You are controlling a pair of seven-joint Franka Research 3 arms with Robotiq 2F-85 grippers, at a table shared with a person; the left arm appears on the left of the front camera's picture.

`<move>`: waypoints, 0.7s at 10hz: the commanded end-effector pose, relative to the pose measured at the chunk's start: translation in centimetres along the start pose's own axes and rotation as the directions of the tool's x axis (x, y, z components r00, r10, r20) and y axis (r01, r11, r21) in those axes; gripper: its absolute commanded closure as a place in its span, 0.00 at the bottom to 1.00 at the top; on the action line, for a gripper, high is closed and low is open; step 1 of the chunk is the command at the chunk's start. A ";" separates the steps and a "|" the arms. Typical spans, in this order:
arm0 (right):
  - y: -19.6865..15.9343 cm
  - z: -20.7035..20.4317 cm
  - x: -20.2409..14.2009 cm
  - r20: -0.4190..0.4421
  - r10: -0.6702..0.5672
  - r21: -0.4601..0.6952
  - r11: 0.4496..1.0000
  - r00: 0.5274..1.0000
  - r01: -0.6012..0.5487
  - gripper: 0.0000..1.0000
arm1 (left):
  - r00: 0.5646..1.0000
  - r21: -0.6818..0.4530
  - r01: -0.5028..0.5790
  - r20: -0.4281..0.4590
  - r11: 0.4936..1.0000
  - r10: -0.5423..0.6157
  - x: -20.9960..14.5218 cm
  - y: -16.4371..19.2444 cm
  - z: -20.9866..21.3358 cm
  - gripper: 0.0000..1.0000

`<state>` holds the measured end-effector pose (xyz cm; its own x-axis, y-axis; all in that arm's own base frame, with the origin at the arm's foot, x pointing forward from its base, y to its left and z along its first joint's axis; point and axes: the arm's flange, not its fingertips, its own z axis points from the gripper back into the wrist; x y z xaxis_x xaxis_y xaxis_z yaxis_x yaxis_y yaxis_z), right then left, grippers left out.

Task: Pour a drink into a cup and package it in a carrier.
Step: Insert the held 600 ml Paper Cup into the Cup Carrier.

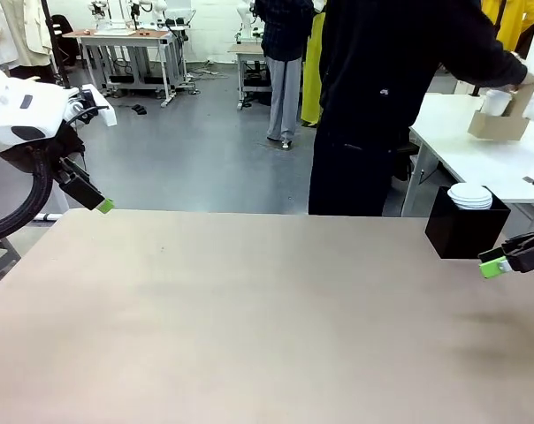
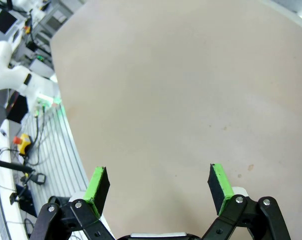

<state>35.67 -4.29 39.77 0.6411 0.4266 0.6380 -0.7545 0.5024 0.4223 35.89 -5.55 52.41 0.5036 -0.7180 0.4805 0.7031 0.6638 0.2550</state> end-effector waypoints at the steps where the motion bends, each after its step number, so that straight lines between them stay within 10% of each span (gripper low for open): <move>1: 0.1 0.2 -0.1 -0.005 0.018 0.000 1.000 1.000 -0.018 0.00 | 1.000 0.008 -0.014 -0.002 1.000 0.014 0.0 -0.1 0.2 0.00; 7: 0.1 0.2 -0.1 -0.005 0.018 0.000 1.000 1.000 -0.018 0.00 | 1.000 0.008 -0.014 -0.002 1.000 0.014 0.0 -0.1 0.2 0.00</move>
<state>35.67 -4.29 39.77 0.6411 0.4266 0.6380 -0.7545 0.5024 0.4223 35.89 -5.55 52.41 0.5036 -0.7180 0.4805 0.7031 0.6638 0.2550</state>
